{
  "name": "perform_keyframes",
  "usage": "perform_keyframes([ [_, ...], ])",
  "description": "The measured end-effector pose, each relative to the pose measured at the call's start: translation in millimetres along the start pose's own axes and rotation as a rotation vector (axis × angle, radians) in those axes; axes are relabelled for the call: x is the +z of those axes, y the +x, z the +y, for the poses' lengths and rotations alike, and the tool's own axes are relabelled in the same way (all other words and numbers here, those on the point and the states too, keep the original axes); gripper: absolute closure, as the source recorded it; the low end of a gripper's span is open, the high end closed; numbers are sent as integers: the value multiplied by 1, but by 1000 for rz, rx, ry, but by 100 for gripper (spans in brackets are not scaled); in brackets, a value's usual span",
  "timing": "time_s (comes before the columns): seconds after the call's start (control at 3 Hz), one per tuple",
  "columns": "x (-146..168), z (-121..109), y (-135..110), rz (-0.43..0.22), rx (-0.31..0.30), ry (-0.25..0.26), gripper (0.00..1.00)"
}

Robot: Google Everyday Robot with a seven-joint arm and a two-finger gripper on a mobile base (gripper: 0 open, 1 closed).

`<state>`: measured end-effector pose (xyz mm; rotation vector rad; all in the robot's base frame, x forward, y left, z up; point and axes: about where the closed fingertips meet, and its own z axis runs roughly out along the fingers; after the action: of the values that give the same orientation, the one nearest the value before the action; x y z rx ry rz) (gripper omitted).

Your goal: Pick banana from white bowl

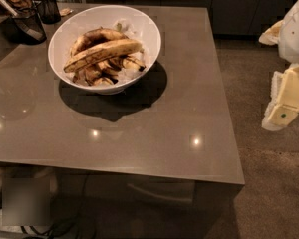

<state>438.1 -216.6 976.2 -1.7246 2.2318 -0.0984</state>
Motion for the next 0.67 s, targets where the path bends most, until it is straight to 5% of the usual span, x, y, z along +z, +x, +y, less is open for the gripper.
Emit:
perform_keyframes([
  [0.33, 0, 0, 0, 0, 0, 0, 0],
  [0.67, -7, -13, -28, 30, -46, 24, 0],
])
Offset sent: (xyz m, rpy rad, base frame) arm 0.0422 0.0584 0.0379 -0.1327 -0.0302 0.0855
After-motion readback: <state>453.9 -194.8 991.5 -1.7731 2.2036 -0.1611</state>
